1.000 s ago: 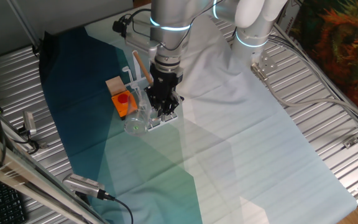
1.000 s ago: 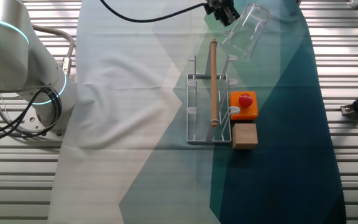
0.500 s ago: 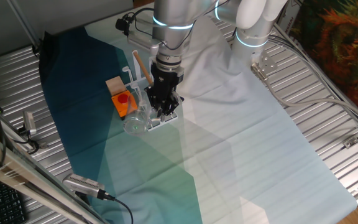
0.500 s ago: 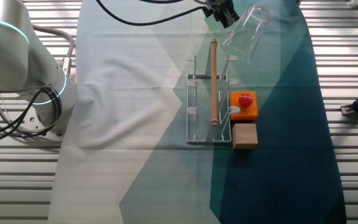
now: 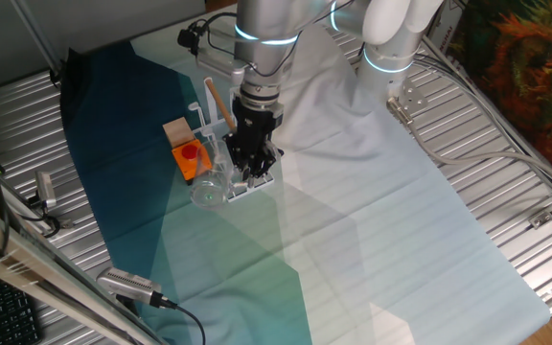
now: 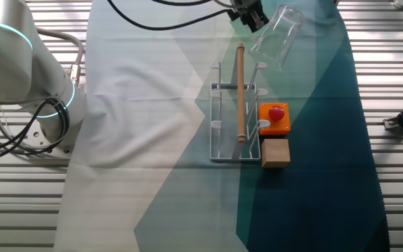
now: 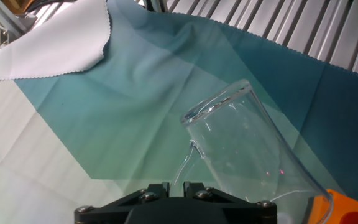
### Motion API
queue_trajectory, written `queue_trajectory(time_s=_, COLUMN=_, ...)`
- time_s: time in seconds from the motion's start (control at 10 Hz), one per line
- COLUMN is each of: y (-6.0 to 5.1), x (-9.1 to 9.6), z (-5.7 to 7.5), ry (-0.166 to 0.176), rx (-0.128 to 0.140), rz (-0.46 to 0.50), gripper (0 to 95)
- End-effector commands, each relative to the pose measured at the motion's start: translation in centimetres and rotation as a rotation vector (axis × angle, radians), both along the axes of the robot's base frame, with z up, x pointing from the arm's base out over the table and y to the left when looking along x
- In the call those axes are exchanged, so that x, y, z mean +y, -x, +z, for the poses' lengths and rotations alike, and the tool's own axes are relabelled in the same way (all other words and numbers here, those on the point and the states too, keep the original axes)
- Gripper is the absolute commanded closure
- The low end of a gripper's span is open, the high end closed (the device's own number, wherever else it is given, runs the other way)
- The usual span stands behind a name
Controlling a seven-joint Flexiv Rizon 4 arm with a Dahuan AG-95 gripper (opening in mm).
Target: Put the cup on the cup rack
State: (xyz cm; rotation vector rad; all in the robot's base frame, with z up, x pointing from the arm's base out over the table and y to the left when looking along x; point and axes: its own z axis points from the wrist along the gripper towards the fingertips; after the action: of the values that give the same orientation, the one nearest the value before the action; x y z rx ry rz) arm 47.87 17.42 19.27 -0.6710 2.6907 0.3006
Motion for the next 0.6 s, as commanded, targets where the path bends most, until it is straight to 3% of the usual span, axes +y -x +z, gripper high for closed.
queue_trajectory(time_s=0.1, y=0.00, x=0.04, z=0.02, ry=0.000, rx=0.001, rz=0.003, gripper=95.0)
queue_trajectory(time_s=0.6, y=-0.07, x=0.08, z=0.03, ry=0.005, rx=0.008, rz=-0.002, gripper=95.0)
